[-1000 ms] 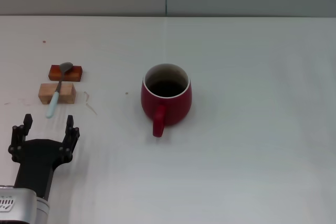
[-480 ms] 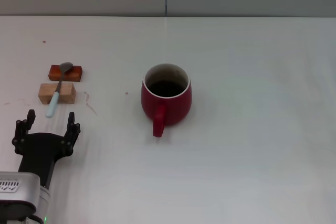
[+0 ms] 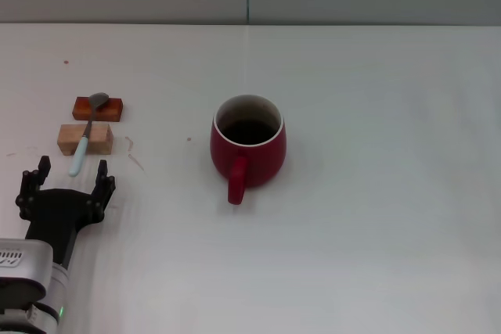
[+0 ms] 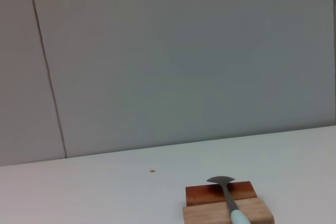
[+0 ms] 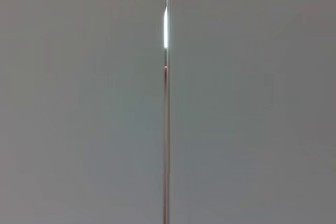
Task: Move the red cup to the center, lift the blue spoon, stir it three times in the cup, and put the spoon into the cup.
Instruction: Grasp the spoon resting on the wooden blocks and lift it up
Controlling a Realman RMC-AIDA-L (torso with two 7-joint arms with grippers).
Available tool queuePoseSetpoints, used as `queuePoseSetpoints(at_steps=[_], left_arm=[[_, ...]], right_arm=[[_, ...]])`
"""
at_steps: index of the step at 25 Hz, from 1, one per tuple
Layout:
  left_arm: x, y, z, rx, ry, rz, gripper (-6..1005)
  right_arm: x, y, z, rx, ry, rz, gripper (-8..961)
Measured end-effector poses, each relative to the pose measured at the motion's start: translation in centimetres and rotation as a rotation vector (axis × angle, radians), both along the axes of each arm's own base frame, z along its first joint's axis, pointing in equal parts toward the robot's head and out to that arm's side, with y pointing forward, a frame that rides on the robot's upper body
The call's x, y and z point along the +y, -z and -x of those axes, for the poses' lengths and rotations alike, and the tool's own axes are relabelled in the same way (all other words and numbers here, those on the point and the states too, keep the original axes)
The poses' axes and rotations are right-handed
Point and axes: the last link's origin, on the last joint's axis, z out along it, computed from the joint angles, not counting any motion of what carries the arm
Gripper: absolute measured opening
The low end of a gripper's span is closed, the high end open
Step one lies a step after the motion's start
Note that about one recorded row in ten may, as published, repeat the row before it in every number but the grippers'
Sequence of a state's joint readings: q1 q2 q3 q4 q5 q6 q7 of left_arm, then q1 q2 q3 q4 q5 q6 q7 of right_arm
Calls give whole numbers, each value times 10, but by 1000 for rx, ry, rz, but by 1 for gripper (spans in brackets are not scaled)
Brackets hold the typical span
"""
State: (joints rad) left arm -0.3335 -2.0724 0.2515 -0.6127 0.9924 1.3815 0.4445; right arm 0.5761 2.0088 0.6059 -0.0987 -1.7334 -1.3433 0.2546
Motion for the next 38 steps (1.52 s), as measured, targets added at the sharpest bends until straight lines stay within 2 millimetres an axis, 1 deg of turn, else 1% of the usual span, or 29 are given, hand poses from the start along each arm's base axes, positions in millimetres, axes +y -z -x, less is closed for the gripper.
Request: queuePoseSetpoints(at_steps=[10, 18, 25, 37, 38], left_arm=[[13, 0, 1, 10, 14, 18, 819], [17, -1, 0, 22, 34, 26, 819], [24, -1, 0, 27, 32, 34, 818], [24, 1, -2, 28, 45, 49, 818], [24, 1, -2, 28, 47, 48, 774]], right_arm=[[-9, 7, -5, 10, 15, 3, 646], [-14, 10, -6, 15, 18, 4, 646], [-15, 12, -7, 17, 19, 4, 646], [-17, 12, -8, 18, 23, 4, 646], [-17, 12, -8, 18, 23, 4, 646]])
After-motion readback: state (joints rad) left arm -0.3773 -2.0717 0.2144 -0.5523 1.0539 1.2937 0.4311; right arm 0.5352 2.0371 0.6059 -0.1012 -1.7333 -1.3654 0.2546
